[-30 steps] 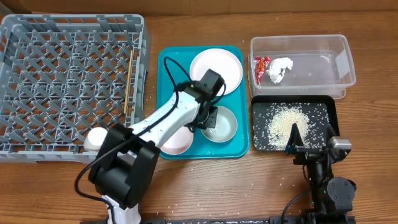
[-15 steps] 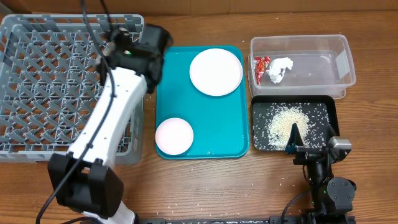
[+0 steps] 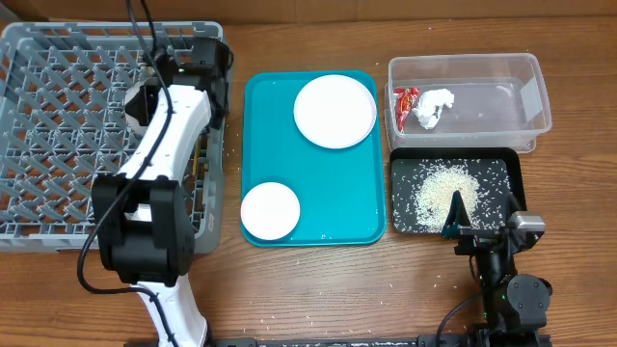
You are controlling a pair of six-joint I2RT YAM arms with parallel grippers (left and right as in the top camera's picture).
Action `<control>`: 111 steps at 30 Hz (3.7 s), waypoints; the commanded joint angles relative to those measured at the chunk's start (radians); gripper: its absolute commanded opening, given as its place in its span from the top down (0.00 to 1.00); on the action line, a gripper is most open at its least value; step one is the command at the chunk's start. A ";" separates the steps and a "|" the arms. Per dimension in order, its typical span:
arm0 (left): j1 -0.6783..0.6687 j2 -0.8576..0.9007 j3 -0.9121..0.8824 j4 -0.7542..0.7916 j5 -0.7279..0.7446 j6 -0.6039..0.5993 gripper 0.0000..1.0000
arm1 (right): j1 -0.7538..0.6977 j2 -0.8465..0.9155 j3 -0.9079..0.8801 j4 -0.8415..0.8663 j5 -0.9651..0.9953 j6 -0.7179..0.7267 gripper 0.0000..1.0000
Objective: Sort waste into correct bins and load items into the dishwasher
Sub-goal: 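Lift the grey bowl and set it into the dish rack, then grasp the rim of the pink bowl with the left gripper, then lift the pink bowl and set it into the dish rack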
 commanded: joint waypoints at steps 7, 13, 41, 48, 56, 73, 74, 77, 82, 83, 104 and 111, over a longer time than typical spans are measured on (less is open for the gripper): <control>-0.148 0.041 0.000 -0.052 -0.011 0.062 0.76 | -0.005 -0.007 -0.010 0.004 -0.002 -0.004 0.00; -0.162 -0.017 0.002 -0.195 -0.021 -0.114 0.96 | -0.005 -0.007 -0.010 0.004 -0.002 -0.004 0.00; 0.000 0.003 -0.006 -0.120 -0.008 -0.069 0.96 | -0.005 -0.007 -0.010 0.004 -0.002 -0.004 0.00; -0.021 0.038 -0.006 -0.124 -0.019 -0.064 0.96 | -0.005 -0.007 -0.010 0.004 -0.002 -0.004 0.00; -0.127 0.037 -0.006 -0.175 -0.010 -0.068 0.55 | -0.005 -0.007 -0.010 0.004 -0.002 -0.004 0.00; -0.251 -0.410 0.107 -0.481 1.164 -0.129 0.32 | -0.005 -0.007 -0.010 0.004 -0.002 -0.004 0.00; -0.251 -0.410 0.060 -0.475 1.167 -0.130 0.33 | -0.005 -0.007 -0.010 0.004 -0.002 -0.004 0.00; -0.248 -0.409 -0.229 -0.348 1.168 -0.174 0.36 | -0.005 -0.007 -0.010 0.003 -0.002 -0.004 0.00; -0.221 -0.409 -0.540 -0.053 1.114 -0.253 0.46 | -0.005 -0.007 -0.010 0.004 -0.002 -0.004 0.00; -0.220 -0.409 -0.586 -0.004 1.086 -0.253 0.50 | -0.005 -0.007 -0.010 0.004 -0.002 -0.004 0.00; -0.221 -0.491 -0.161 -0.288 0.587 -0.214 0.96 | -0.005 -0.007 -0.010 0.004 -0.002 -0.004 0.00; -0.176 -0.481 -0.078 -0.238 -0.091 -0.152 0.96 | -0.005 -0.007 -0.010 0.003 -0.002 -0.004 0.00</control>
